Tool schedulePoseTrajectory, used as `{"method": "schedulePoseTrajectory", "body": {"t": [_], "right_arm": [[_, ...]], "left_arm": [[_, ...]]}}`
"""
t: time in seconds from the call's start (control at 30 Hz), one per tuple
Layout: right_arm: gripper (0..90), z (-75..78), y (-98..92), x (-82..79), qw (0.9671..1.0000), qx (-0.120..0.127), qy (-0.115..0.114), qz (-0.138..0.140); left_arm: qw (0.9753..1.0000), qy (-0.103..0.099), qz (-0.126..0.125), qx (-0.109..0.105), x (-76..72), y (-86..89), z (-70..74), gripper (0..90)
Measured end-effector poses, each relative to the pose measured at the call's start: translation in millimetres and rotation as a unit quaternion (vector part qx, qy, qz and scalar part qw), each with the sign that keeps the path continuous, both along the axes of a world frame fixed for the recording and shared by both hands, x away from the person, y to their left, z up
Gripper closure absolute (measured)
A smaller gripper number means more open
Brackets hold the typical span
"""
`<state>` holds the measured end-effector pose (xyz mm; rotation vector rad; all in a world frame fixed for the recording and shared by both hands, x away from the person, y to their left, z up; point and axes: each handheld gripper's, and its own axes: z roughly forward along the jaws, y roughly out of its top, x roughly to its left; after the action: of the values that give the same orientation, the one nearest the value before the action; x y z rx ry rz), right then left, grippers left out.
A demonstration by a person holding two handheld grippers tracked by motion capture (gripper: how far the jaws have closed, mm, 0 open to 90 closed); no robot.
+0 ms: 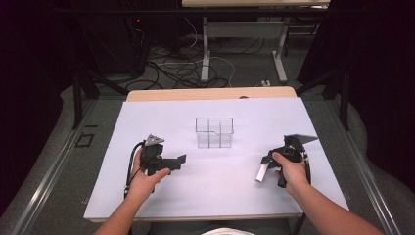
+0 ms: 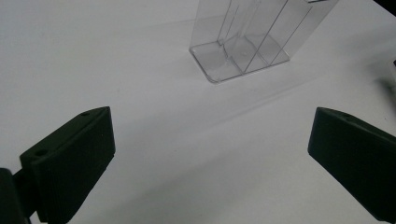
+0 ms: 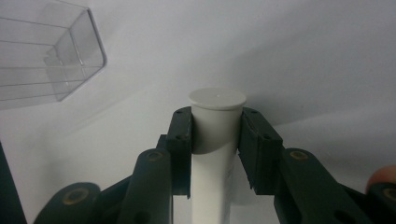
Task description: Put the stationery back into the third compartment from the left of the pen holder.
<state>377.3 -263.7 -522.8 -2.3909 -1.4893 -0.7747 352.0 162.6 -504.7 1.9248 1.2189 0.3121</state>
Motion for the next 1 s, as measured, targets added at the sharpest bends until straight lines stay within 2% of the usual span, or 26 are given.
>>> {"method": "schedulePoseTrajectory", "body": {"t": [0.13,0.23,0.3,0.33,0.37,0.43,0.47,0.5,0.53,0.63,0.7,0.73,0.87,0.9,0.93,1.0], "right_arm": [[67.0,6.5,2.5,0.7,0.9997,-0.004,-0.023,0.001],[66.9,14.9,4.8,1.1,0.9990,-0.008,-0.040,0.018],[66.9,20.1,8.5,1.3,0.9978,-0.010,-0.062,0.023],[67.0,24.9,11.4,1.2,0.9976,-0.006,-0.066,0.019],[67.0,26.5,12.1,1.3,0.9959,-0.014,-0.085,0.028],[67.0,32.6,15.7,1.0,0.9939,-0.019,-0.105,0.028],[67.0,34.7,15.6,0.6,0.9933,-0.018,-0.109,0.034],[66.9,39.4,16.0,0.4,0.9933,-0.031,-0.103,0.041],[67.0,40.1,19.7,0.6,0.9904,-0.029,-0.131,0.033],[67.0,47.4,22.2,-0.1,0.9875,-0.034,-0.147,0.046],[67.0,51.3,25.6,-0.4,0.9823,-0.056,-0.172,0.047],[67.0,53.4,26.0,-0.7,0.9820,-0.051,-0.174,0.052],[67.0,60.4,31.3,-1.6,0.9743,-0.073,-0.206,0.054],[66.9,63.3,32.7,-1.7,0.9742,-0.078,-0.205,0.055],[67.0,63.3,33.2,-1.8,0.9696,-0.083,-0.223,0.059],[66.9,65.7,36.0,-1.5,0.9672,-0.089,-0.230,0.061]], "left_arm": [[1.0000,0.003,0.001,0.000,0.1,0.0,0.5,0.8],[1.0000,0.002,0.001,-0.002,0.4,0.4,0.6,0.9],[1.0000,0.001,0.002,-0.002,0.4,0.6,0.4,0.9],[1.0000,0.000,0.002,0.000,0.3,1.0,0.6,0.9],[1.0000,-0.001,0.002,-0.001,0.2,1.2,0.7,0.9],[1.0000,-0.004,0.001,0.000,0.2,1.8,0.9,0.9],[1.0000,-0.004,0.002,0.001,0.1,1.9,1.1,0.9],[1.0000,-0.002,0.001,-0.001,0.0,1.7,1.3,0.9],[1.0000,-0.003,0.001,-0.001,-0.1,1.7,1.4,0.9],[1.0000,-0.005,0.001,-0.004,-0.7,2.7,2.4,0.9],[1.0000,-0.007,0.003,-0.004,-0.8,3.4,2.5,0.8],[1.0000,-0.007,0.004,-0.005,-0.7,3.6,2.3,0.8],[0.9999,-0.006,0.008,-0.007,-0.2,4.4,1.8,0.7],[0.9999,-0.007,0.009,-0.006,-0.2,4.3,1.6,0.4],[0.9999,-0.008,0.008,-0.004,-0.3,4.3,1.6,0.4],[0.9999,-0.010,0.006,-0.001,-0.4,4.4,1.3,0.4]]}}
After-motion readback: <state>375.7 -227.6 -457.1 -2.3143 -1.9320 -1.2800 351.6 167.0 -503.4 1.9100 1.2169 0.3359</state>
